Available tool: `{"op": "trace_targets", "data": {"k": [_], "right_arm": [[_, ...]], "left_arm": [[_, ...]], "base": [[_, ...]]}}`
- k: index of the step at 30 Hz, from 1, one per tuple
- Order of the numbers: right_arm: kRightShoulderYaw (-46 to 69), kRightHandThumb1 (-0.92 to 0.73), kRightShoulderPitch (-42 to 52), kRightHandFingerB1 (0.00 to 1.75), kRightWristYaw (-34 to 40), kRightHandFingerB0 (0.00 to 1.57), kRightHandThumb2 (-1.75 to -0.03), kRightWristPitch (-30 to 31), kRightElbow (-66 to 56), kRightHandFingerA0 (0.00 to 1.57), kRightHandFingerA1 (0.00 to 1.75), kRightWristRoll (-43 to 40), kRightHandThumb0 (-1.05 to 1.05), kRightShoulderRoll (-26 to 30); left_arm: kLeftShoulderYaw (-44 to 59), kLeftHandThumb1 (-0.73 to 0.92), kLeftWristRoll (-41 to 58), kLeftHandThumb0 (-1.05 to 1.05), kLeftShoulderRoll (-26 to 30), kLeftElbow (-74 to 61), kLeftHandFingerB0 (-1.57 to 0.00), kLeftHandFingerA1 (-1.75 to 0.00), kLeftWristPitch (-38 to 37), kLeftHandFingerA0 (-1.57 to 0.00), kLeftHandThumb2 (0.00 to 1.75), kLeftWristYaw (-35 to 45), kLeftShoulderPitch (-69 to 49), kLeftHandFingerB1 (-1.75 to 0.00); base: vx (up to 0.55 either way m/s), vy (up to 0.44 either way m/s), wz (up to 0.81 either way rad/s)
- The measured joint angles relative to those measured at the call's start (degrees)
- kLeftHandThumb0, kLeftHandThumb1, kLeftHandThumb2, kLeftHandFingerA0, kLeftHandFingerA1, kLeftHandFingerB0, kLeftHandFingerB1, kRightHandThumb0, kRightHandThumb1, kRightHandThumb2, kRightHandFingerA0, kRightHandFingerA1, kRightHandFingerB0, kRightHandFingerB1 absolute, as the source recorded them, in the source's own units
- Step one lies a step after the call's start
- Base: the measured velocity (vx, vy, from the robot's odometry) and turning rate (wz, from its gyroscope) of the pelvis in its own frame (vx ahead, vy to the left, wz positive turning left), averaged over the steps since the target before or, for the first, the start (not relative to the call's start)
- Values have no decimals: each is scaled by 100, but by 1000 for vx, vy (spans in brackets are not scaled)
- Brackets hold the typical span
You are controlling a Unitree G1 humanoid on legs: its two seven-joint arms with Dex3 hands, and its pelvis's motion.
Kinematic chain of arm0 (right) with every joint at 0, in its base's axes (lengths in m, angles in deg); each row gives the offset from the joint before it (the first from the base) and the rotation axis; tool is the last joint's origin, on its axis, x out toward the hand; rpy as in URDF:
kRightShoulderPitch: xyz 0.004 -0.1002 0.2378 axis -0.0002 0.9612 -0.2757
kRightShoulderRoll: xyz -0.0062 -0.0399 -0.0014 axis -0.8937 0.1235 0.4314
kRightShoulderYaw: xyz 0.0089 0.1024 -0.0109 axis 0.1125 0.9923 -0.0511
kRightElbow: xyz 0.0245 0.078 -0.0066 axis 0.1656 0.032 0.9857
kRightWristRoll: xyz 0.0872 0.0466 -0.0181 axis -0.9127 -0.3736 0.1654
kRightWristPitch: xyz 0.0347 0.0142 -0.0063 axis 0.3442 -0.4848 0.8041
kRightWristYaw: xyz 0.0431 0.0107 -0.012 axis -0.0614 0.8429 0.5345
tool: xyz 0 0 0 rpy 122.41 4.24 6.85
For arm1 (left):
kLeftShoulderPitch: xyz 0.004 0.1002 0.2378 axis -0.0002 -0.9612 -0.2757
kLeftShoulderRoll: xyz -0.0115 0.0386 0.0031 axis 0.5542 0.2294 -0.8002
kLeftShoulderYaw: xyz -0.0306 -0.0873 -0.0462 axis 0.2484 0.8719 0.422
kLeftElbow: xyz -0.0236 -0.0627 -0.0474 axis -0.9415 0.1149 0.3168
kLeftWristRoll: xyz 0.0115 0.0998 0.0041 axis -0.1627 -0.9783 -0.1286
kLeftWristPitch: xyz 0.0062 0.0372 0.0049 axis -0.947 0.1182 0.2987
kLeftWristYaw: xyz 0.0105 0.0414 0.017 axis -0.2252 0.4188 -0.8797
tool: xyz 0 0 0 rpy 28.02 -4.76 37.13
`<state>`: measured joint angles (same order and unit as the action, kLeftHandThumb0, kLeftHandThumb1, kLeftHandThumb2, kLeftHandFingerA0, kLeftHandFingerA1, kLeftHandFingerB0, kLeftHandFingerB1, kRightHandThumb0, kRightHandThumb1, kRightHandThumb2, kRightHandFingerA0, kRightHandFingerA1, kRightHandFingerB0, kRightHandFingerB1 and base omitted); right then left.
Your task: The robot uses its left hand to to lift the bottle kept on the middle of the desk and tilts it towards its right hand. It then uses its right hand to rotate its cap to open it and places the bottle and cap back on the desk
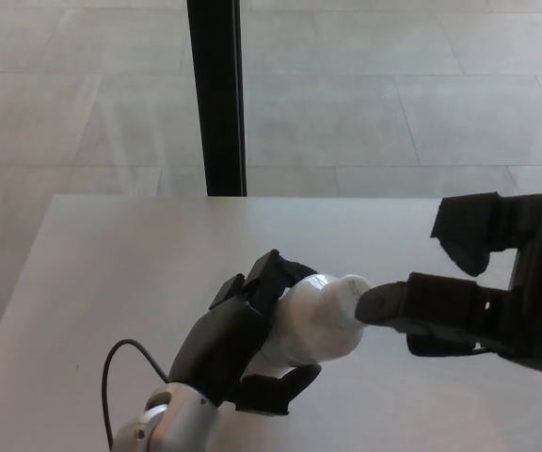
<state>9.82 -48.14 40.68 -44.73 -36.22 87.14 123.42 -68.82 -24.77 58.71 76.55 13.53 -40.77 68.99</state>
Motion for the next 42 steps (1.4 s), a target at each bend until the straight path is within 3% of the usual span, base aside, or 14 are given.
{"op": "trace_targets", "data": {"k": [6,8,9,10,11,16,19,20,22,23,29,30,40,42], "right_arm": [[-107,-50,288,58,-341,53,-87,328,-452,113,134,-18,-70,-444],[-144,-65,388,47,-480,58,-59,474,-607,106,143,-18,-67,-647],[-155,-51,420,58,-533,51,-88,528,-665,114,132,-18,-69,-720],[-162,-65,458,46,-587,58,-59,586,-723,107,140,-17,-67,-802],[-164,-51,493,56,-631,49,-88,633,-773,112,130,-17,-70,-861],[-163,-53,645,55,-902,43,-90,934,-1021,112,134,-16,-74,-1199],[-153,-67,713,47,-1043,48,-60,1099,-1143,106,142,-15,-69,-1341],[-147,-54,733,57,-1094,45,-90,1158,-1175,114,133,-15,-73,-1393],[-111,-53,770,56,-1203,44,-90,1291,-1255,113,132,-16,-72,-1487],[-91,-66,778,47,-1240,52,-60,1337,-1285,109,139,-16,-68,-1512],[112,-66,816,46,-1523,54,-60,1703,-1454,107,144,-17,-64,-1730],[157,-53,822,57,-1571,47,-87,1765,-1478,114,136,-17,-67,-1756],[594,-56,910,57,-2023,52,-90,2379,-1667,113,134,-25,-74,-2013],[679,-69,998,49,-2124,55,-61,2505,-1713,107,144,-25,-71,-2074]], "left_arm": [[-4,46,2,11,-14,8,-81,-175,-1,-94,141,0,0,-174],[-4,47,3,11,-15,8,-80,-175,-1,-93,138,0,0,-171],[-4,49,3,12,-16,8,-81,-175,-1,-93,136,0,0,-170],[-5,48,3,12,-17,8,-79,-175,-1,-92,134,1,0,-170],[-5,51,3,12,-19,8,-80,-175,-1,-92,132,1,0,-166],[-15,52,0,11,-19,8,-82,-175,-1,-93,133,1,-1,-163],[-19,52,0,11,-19,8,-82,-175,-1,-92,131,1,-1,-163],[-20,52,-1,12,-19,8,-83,-175,-1,-92,131,1,-1,-163],[-21,53,-1,12,-20,7,-82,-175,-1,-92,129,1,-1,-163],[-22,52,-1,12,-20,7,-82,-175,-1,-92,130,1,-1,-164],[-24,53,-1,9,-19,7,-81,-175,-1,-92,131,1,-1,-164],[-25,51,-1,9,-20,7,-82,-175,-1,-92,132,1,-1,-164],[-27,50,-2,8,-19,7,-83,-175,-1,-95,138,1,-1,-167],[-25,52,-1,8,-19,7,-83,-175,-1,-94,135,1,-1,-166]], "base": [[0,0,0],[0,0,0],[0,0,0],[0,0,0],[0,0,0],[0,0,0],[0,0,0],[0,0,0],[0,0,0],[0,0,0],[0,0,0],[0,0,0],[0,0,0],[0,0,0]]}}
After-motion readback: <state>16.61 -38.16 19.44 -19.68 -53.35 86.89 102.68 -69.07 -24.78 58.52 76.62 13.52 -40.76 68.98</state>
